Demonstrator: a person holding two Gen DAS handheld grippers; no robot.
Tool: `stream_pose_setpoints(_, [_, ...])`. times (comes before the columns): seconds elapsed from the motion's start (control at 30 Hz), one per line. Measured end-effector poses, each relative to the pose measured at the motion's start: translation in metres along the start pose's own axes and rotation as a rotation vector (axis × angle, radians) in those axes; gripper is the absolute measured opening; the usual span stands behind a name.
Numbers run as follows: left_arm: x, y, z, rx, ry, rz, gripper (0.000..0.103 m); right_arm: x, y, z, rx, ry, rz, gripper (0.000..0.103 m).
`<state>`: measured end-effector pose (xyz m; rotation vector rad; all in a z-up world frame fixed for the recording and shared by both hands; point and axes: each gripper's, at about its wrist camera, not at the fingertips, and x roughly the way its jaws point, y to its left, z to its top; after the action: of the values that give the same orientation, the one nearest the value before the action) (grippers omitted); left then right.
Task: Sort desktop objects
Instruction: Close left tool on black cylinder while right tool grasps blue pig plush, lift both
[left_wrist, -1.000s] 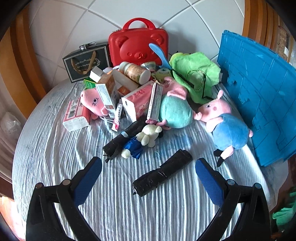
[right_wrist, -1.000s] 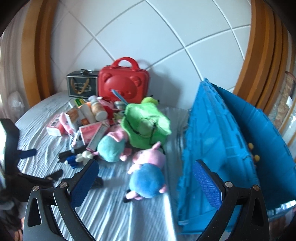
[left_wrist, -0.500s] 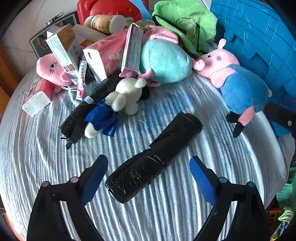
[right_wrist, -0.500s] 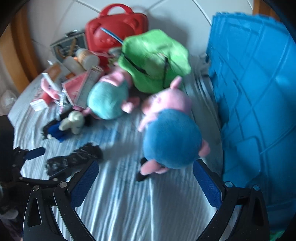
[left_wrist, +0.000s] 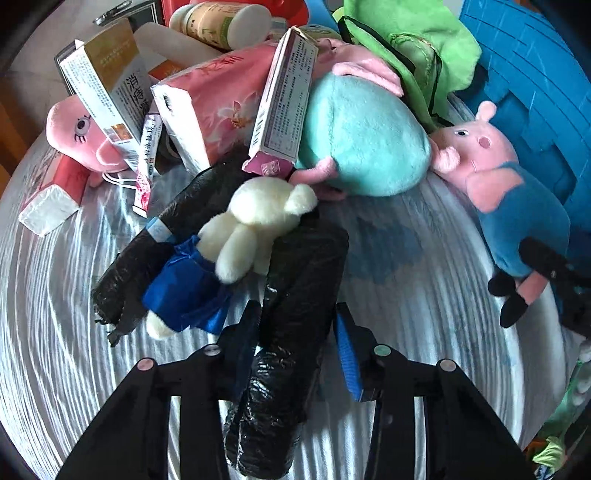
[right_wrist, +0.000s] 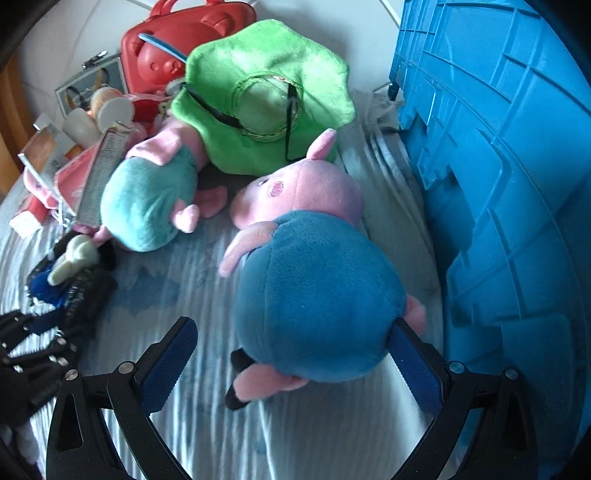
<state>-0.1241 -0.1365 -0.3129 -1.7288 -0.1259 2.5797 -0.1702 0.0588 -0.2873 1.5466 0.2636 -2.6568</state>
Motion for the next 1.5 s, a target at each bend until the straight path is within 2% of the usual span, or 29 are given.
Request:
stream_pose_setpoints(0.17, [-0.001, -0.006, -0.002, -0.002, 0.021, 0.004, 0.040, 0.016, 0.010, 0.002, -0.072, 0.038, -0.111, 0.103])
stream_pose_setpoints(0.23, [-0.002, -0.006, -0.007, -0.017, 0.031, 0.004, 0.040, 0.020, 0.011, -0.002, -0.071, 0.050, -0.126, 0.103])
stream_pose_setpoints(0.3, [-0.006, -0.007, -0.009, -0.018, 0.024, 0.007, 0.040, 0.014, 0.010, -0.007, -0.058, 0.032, -0.128, 0.096])
stream_pose_setpoints(0.33, [-0.008, -0.007, -0.010, -0.021, 0.022, 0.006, 0.040, 0.007, 0.009, -0.009, -0.056, 0.011, -0.135, 0.083])
stream_pose_setpoints(0.47, [-0.011, -0.006, -0.005, -0.049, 0.015, -0.011, 0.040, -0.019, 0.010, -0.016, -0.045, -0.009, -0.034, 0.060])
stream_pose_setpoints(0.53, [-0.011, -0.009, 0.000, -0.054, 0.014, -0.010, 0.040, -0.026, 0.010, -0.019, -0.043, -0.001, 0.002, 0.057])
stream_pose_setpoints(0.6, [-0.012, -0.012, 0.004, -0.052, 0.016, -0.006, 0.040, -0.031, 0.005, -0.022, -0.021, -0.004, 0.031, 0.056])
stream_pose_setpoints(0.63, [-0.012, -0.014, 0.006, -0.051, 0.018, -0.004, 0.040, -0.034, 0.001, -0.024, 0.007, -0.007, 0.049, 0.061])
stream_pose_setpoints(0.67, [-0.013, -0.016, 0.007, -0.054, 0.016, -0.003, 0.040, -0.032, -0.001, -0.026, 0.023, -0.011, 0.053, 0.082])
stream_pose_setpoints(0.7, [-0.014, -0.017, 0.007, -0.056, 0.015, -0.003, 0.040, -0.028, -0.002, -0.027, 0.035, -0.014, 0.050, 0.094])
stream_pose_setpoints(0.73, [-0.016, -0.019, 0.006, -0.058, 0.012, -0.003, 0.040, -0.026, -0.003, -0.028, 0.043, -0.018, 0.058, 0.099])
stream_pose_setpoints(0.9, [-0.026, -0.027, 0.000, -0.066, 0.004, 0.006, 0.042, -0.001, -0.002, -0.031, 0.101, -0.015, 0.050, 0.103])
stream_pose_setpoints(1.1, [-0.033, -0.050, 0.000, 0.016, 0.015, 0.069, 0.043, 0.022, -0.011, -0.024, 0.193, -0.089, 0.090, 0.103])
stream_pose_setpoints(1.23, [-0.043, -0.055, 0.006, -0.026, 0.006, 0.036, 0.038, 0.032, -0.018, -0.013, 0.237, -0.121, 0.126, 0.103])
stream_pose_setpoints(1.37, [-0.074, -0.072, 0.013, -0.013, -0.056, 0.019, 0.035, 0.018, -0.014, -0.012, 0.190, -0.144, 0.110, 0.077])
stream_pose_setpoints(1.5, [-0.113, -0.085, 0.024, -0.015, -0.142, 0.011, 0.034, -0.014, -0.001, -0.013, 0.115, -0.211, 0.113, 0.071])
